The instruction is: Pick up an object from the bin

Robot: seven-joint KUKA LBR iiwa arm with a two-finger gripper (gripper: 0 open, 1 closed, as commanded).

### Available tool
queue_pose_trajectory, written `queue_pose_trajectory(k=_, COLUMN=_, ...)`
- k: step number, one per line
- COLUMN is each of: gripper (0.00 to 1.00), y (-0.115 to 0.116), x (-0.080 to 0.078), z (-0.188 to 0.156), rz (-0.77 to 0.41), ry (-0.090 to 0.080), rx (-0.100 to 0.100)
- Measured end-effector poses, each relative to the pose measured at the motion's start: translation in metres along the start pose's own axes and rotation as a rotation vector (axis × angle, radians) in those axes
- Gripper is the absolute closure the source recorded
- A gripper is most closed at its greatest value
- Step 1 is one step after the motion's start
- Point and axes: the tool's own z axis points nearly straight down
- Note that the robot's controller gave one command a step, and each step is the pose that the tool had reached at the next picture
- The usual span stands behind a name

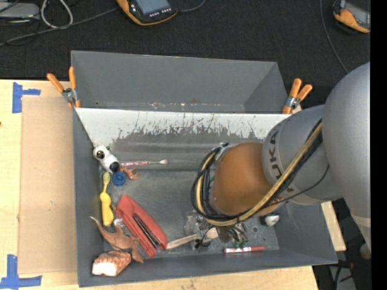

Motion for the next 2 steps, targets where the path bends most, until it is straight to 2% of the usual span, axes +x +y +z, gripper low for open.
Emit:
queue_pose_trajectory(k=1, gripper=1.0, y=0.0, x=0.0, z=0.0, rz=0.0, ry=0.0, rx=0.0)
queue_pose_trajectory(k=2, gripper=1.0, y=0.004, x=-0.022, z=0.0, rz=-0.261, ry=-0.002, rx=-0.001)
